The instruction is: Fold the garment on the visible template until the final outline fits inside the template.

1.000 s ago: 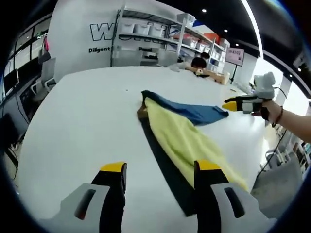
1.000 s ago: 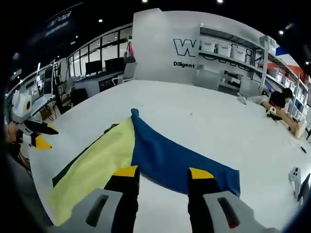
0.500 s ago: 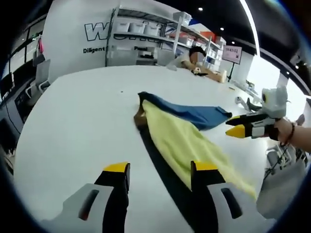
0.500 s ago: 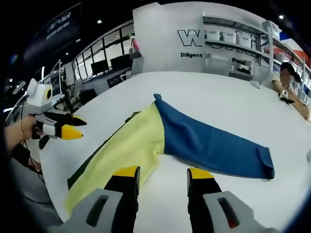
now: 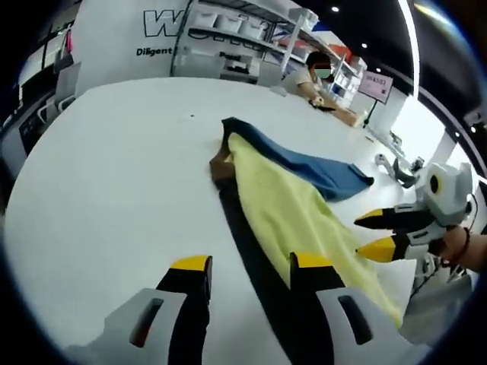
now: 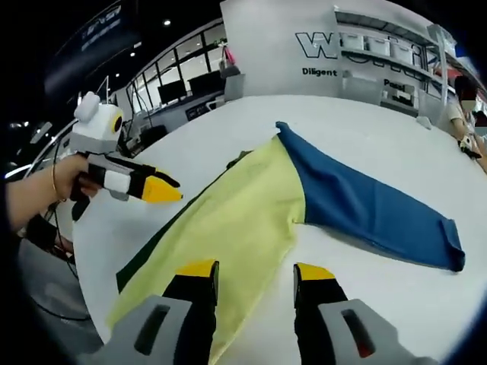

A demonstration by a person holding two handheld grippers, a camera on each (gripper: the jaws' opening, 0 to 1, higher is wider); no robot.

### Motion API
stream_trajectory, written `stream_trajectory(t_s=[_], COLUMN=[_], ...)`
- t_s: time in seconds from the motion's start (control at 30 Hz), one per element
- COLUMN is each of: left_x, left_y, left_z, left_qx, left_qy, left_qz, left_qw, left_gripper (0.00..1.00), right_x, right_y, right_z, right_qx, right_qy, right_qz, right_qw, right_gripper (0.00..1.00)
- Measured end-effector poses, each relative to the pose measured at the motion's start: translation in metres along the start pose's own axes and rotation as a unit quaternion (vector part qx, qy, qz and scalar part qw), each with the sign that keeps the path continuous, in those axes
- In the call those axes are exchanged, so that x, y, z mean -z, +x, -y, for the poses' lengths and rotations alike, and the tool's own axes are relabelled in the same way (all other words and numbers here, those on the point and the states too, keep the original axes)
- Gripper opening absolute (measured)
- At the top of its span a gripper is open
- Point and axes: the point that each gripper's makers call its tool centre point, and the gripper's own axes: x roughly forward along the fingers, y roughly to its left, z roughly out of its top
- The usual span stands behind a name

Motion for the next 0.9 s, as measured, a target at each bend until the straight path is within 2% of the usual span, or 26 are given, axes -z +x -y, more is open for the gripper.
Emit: stream_trajectory(t_s=[0.1, 0.27, 0.37, 0.53, 0.7, 0.8, 0.83, 0.9], left_x=[0.005, 0.013, 0.010, 0.010, 0.009, 0.010, 0.013, 0.012], left_y=[0.002, 0.006, 0.004, 0.008, 0.010, 0.011, 0.011, 0.011], left_z=[-0.001, 0.005, 0.005, 0.011, 0.009, 0.000, -0.002, 0.001], left_qx=[0.001, 0.013, 0.007, 0.003, -0.014, -0.036, -0.043, -0.037], left_qy=[-0.007, -0.014, -0.010, -0.006, -0.003, 0.001, 0.004, 0.001], left_qz=[-0.010, -0.029, -0.026, -0.042, -0.063, -0.073, -0.080, -0.076], left_qw=[0.9999, 0.9994, 0.9996, 0.9991, 0.9979, 0.9967, 0.9958, 0.9964], left_gripper=[0.30, 0.29, 0.25, 0.21, 0.11, 0.03, 0.03, 0.03], right_x=[0.001, 0.005, 0.007, 0.008, 0.010, 0.011, 0.012, 0.014], right_y=[0.003, 0.004, 0.003, 0.001, 0.000, 0.000, 0.000, 0.001], right_z=[-0.001, -0.001, -0.001, 0.000, 0.001, 0.001, 0.000, 0.000], right_qx=[0.005, 0.010, 0.011, 0.016, 0.018, 0.018, 0.016, 0.016], right_qy=[0.007, 0.013, 0.014, 0.003, 0.011, 0.009, 0.008, 0.008], right_qz=[-0.001, -0.004, -0.006, -0.007, -0.008, -0.008, -0.009, -0.012], right_qw=[1.0000, 0.9998, 0.9998, 0.9998, 0.9997, 0.9998, 0.9998, 0.9998], right_gripper=[0.34, 0.33, 0.33, 0.33, 0.32, 0.32, 0.32, 0.32])
